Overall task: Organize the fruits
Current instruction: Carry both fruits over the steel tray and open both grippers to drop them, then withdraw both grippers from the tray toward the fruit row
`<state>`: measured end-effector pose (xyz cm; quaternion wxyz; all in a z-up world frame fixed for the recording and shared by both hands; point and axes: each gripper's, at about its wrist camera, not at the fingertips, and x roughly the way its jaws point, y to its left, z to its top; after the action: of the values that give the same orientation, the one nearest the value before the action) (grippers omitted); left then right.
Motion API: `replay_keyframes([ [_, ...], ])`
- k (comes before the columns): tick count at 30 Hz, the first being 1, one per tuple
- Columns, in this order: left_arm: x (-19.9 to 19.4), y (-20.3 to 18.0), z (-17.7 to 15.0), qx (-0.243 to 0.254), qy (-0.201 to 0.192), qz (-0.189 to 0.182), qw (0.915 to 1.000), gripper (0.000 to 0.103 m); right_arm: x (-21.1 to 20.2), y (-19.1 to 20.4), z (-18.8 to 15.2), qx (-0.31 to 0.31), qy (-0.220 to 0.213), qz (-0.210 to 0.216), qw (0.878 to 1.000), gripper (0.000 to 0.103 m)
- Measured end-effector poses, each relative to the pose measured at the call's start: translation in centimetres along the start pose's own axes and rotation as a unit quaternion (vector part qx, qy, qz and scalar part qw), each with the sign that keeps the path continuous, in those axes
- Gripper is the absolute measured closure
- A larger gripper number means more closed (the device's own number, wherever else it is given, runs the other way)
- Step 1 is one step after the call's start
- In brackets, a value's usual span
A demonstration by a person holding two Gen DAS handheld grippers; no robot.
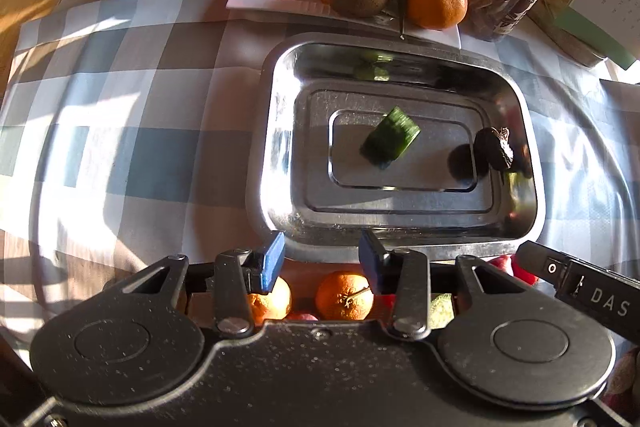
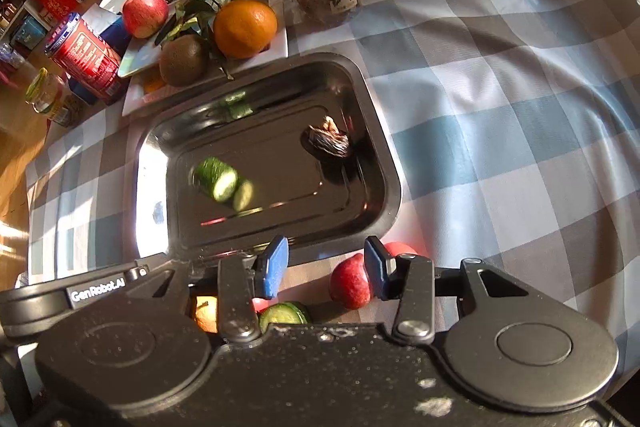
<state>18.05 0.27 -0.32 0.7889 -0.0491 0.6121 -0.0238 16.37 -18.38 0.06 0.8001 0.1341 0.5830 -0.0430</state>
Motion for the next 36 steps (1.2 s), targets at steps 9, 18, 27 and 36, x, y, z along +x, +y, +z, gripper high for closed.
replay_keyframes([
  [9, -0.4, 0.7, -1.2, 0.000, 0.031, 0.014, 0.9994, 0.052, -0.4, -1.1, -0.7, 0.011, 0.030, 0.004, 0.999, 0.058],
  [18, -2.4, 2.2, -2.3, -0.036, 0.017, -0.009, 0.9992, 0.047, -2.1, -2.2, -2.2, 0.025, 0.028, 0.014, 0.999, 0.057],
  [27, -3.3, 2.2, -4.8, -0.003, -0.002, 0.009, 1.0000, 0.047, -2.7, -2.8, -5.1, 0.005, 0.025, 0.010, 1.000, 0.058],
  [36, -2.9, 2.5, -7.6, 0.007, 0.007, -0.003, 0.9999, 0.046, -1.6, -3.3, -8.4, -0.031, 0.045, 0.013, 0.998, 0.058],
])
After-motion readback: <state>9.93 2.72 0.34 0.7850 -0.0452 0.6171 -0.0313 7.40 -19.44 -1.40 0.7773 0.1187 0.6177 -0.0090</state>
